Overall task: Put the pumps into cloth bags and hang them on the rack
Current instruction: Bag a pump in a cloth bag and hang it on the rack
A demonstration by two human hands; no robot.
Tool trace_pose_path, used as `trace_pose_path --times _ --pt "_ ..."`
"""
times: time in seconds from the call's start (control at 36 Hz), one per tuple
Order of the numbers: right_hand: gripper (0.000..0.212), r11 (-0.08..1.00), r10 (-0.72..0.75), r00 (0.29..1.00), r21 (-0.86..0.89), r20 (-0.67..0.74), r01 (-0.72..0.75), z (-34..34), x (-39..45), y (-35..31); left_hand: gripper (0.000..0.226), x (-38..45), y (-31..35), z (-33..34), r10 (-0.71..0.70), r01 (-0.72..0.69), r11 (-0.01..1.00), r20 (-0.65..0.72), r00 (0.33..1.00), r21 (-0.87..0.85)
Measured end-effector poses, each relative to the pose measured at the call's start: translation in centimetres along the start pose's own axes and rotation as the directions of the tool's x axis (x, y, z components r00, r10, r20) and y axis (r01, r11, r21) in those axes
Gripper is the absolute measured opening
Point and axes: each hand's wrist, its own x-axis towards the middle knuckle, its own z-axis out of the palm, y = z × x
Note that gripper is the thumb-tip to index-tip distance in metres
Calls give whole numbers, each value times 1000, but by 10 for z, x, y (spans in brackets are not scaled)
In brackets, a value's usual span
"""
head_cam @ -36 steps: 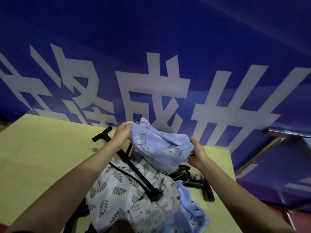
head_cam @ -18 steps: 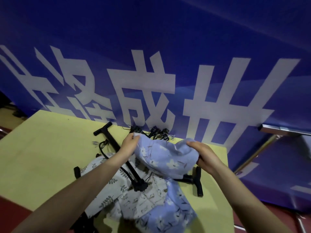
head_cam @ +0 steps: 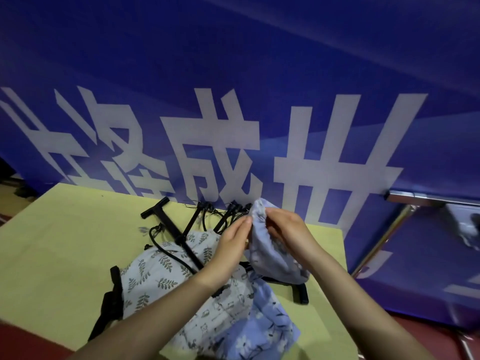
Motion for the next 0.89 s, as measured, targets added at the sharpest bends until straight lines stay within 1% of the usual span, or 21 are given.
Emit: trace_pose_path --times 0.03,0.06,0.08,0.14,0.22,0.25,0.31,0.39,0.44,0.53,0.67,0.72,0.78,0.83,0.86,0.89 --pt "24 986 -61 998 -155 -8 60 -1 -1 1 26 0 -1 -1 -9 8 1000 -10 1000 -11" --pt "26 946 -134 991 -298 -7 126 -3 -2 3 27 -2 -2 -1 -18 18 999 -16 1000 -30" --pt "26 908 -187 982 -383 -2 172 -5 -2 6 28 -3 -3 -1 -36 34 998 -28 999 -53" --pt "31 867 -256 967 -441 3 231 -5 -1 11 30 -5 -5 -4 -89 84 991 -40 995 -105" --pt "33 809 -314 949 -526 -10 262 1 -1 16 35 -7 -5 -9 -140 138 973 6 990 -186" --pt "30 798 -320 947 -544 -15 261 5 -1 16 34 -8 -6 -13 -141 142 970 21 990 -197" --pt "24 813 -300 954 -529 -21 244 10 -2 15 31 -8 -7 -21 -119 124 975 39 992 -184" --pt "15 842 -253 968 -492 2 221 18 -6 12 28 -7 -9 -32 -141 139 975 1 990 -175" --pt "16 852 -246 969 -473 14 223 20 -8 16 30 -4 -10 -40 -184 174 963 -29 983 -206" --pt "19 860 -230 973 -463 22 214 21 -11 25 31 0 -9 -51 -210 195 952 -38 977 -237" --pt "15 867 -245 969 -456 -33 203 19 -18 40 36 -1 -8 -60 -219 200 925 -22 976 -322" --pt "18 858 -251 968 -466 -14 216 18 -22 45 35 -3 -7 -62 -215 195 912 -15 977 -362" --pt "30 823 -238 970 -519 51 229 16 -26 50 33 -6 -7 -62 -197 185 897 12 980 -401" --pt "41 780 -195 975 -585 107 220 15 -31 54 32 -8 -7 -62 -195 183 868 24 981 -461" --pt "42 766 -177 977 -607 118 212 15 -32 56 31 -8 -8 -62 -194 183 851 29 981 -493" --pt "40 751 -171 978 -626 122 209 14 -33 57 31 -8 -8 -62 -190 182 835 38 981 -520"
